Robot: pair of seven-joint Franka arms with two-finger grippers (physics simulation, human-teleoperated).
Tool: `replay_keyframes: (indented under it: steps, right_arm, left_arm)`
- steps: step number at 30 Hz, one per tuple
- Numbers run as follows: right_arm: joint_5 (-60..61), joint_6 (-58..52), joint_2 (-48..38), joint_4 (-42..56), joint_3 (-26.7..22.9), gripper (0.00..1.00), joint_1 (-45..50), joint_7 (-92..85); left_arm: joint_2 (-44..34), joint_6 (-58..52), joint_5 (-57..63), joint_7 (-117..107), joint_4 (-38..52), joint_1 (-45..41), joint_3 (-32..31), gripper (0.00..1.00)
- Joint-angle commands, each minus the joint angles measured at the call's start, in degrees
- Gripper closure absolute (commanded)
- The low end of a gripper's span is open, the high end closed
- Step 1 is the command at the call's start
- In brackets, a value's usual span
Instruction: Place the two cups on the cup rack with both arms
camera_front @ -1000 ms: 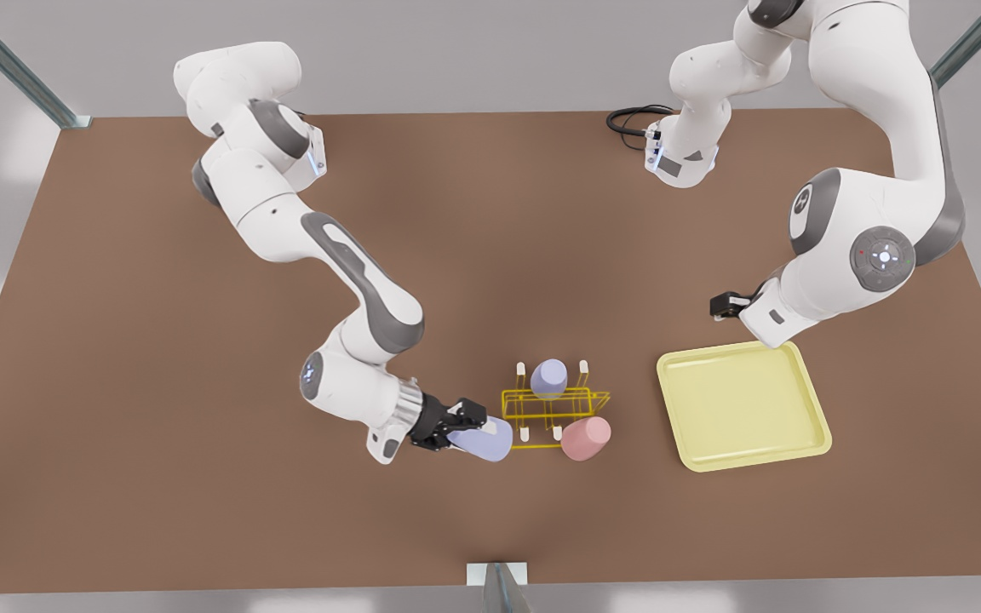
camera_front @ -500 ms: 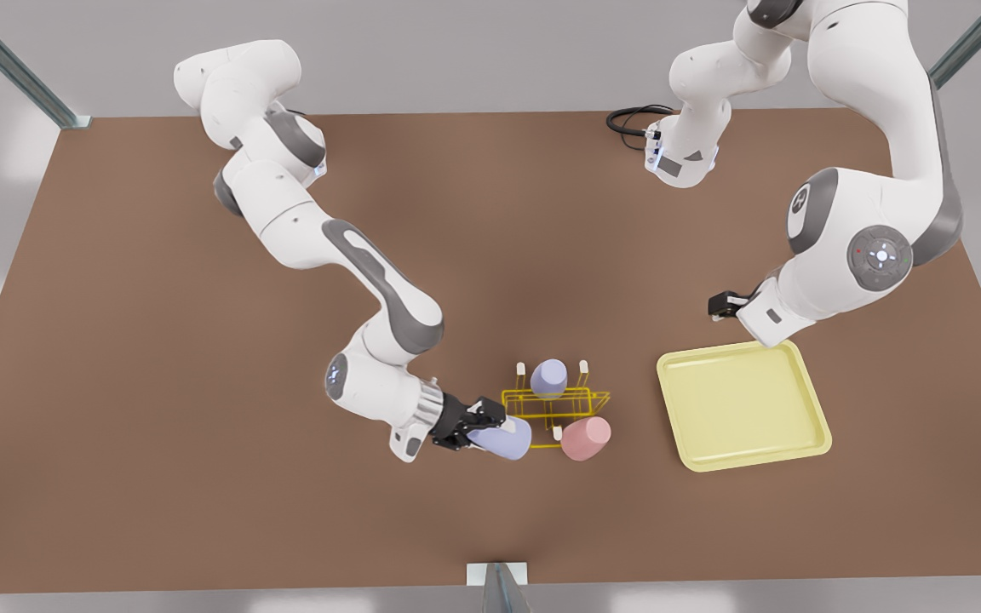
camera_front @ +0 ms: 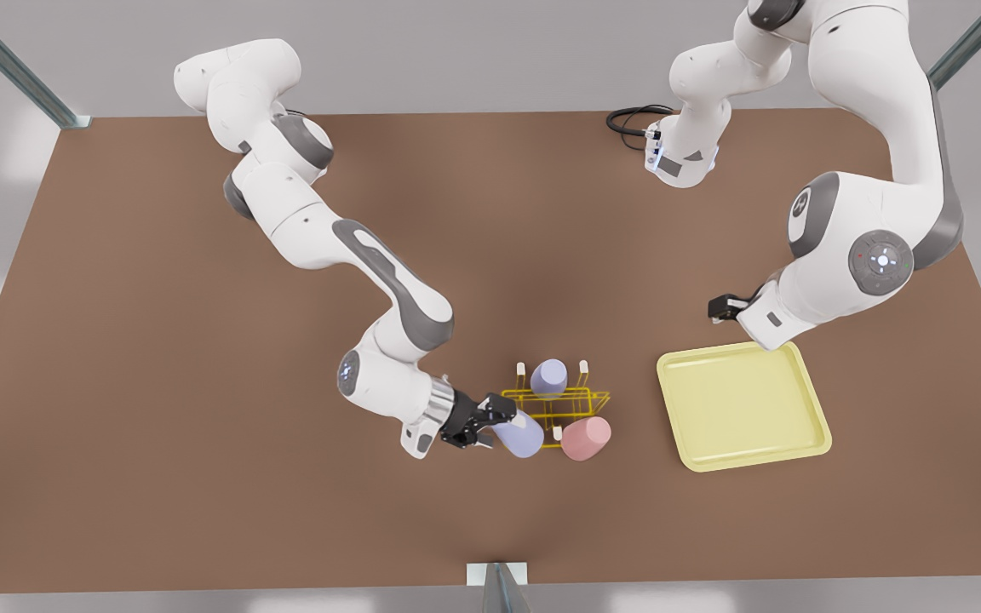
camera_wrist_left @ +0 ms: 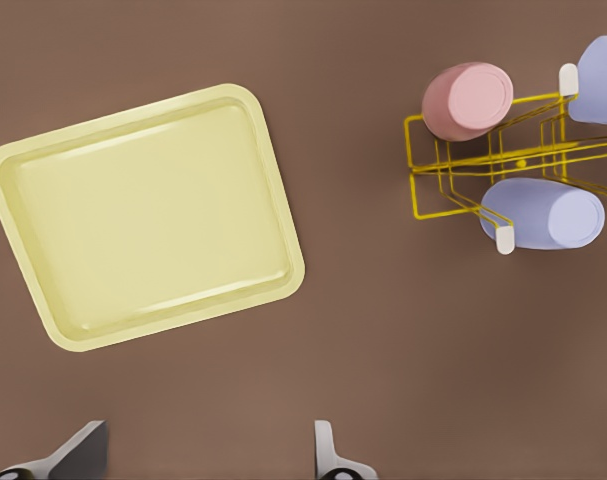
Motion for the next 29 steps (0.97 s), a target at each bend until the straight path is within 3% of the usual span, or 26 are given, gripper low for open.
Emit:
replay_keyframes:
  steps: [1, 4, 8, 10, 11, 12, 14, 17, 19, 22, 29]
  right_arm:
    - [0.31, -0.04, -0.19, 0.37, 0.03, 0.00, -0.03, 0.45]
    - [0.58, -1.09, -1.15, 0.37, 0.03, 0.00, -0.82, 0.54]
    - [4.36, -12.51, -7.30, -0.15, -0.23, 0.00, -6.18, 1.25]
    - [2.78, -42.65, -17.15, -2.09, -12.44, 0.00, -10.31, 5.38]
    - [-0.29, -51.97, -19.08, -2.09, -15.87, 0.00, -13.65, 4.41]
    - [-17.94, -60.32, -22.42, -2.18, -18.07, 0.00, -14.27, 2.22]
    - [-36.22, -66.22, -28.12, -2.27, -19.39, 0.00, -15.76, -1.30]
    - [-38.44, -74.12, -36.92, -2.97, -19.83, 0.00, -16.73, -2.01]
    - [-37.30, -73.78, -49.83, -14.12, -19.74, 0.00, -17.26, -1.48]
    - [-30.89, -65.61, -59.95, -30.82, -20.27, 0.00, -19.46, -0.86]
    - [-29.30, -63.14, -61.36, -34.44, -23.08, 0.00, -19.63, -0.95]
  left_arm:
    - [-0.05, 0.00, 0.04, 0.00, 0.09, -0.06, -0.05, 0.00]
    - [-0.05, -0.09, 0.04, -0.09, 0.35, -0.32, -0.05, 0.00]
    - [-0.05, -0.09, 0.04, 0.00, 0.35, -0.32, -0.05, 0.00]
    - [0.04, -0.09, 0.04, 0.00, 0.35, -0.32, -0.05, 0.00]
    - [0.04, -0.09, 0.04, 0.00, 0.35, -0.32, -0.05, 0.00]
    - [0.21, -0.09, 0.04, 0.00, 0.35, -0.32, -0.05, 0.00]
    - [0.21, -0.09, 0.04, 0.18, 0.35, -0.32, -0.13, 0.00]
    - [0.21, -0.26, 0.04, 0.09, 0.35, -0.32, -0.31, 0.00]
    - [0.13, -0.44, 0.04, 0.00, 0.71, -0.85, -0.31, 0.00]
    - [0.21, -0.44, 0.04, -0.09, 0.71, -0.85, -0.31, 0.00]
    - [0.21, -0.35, 0.04, 0.00, 0.71, -0.85, -0.31, 0.00]
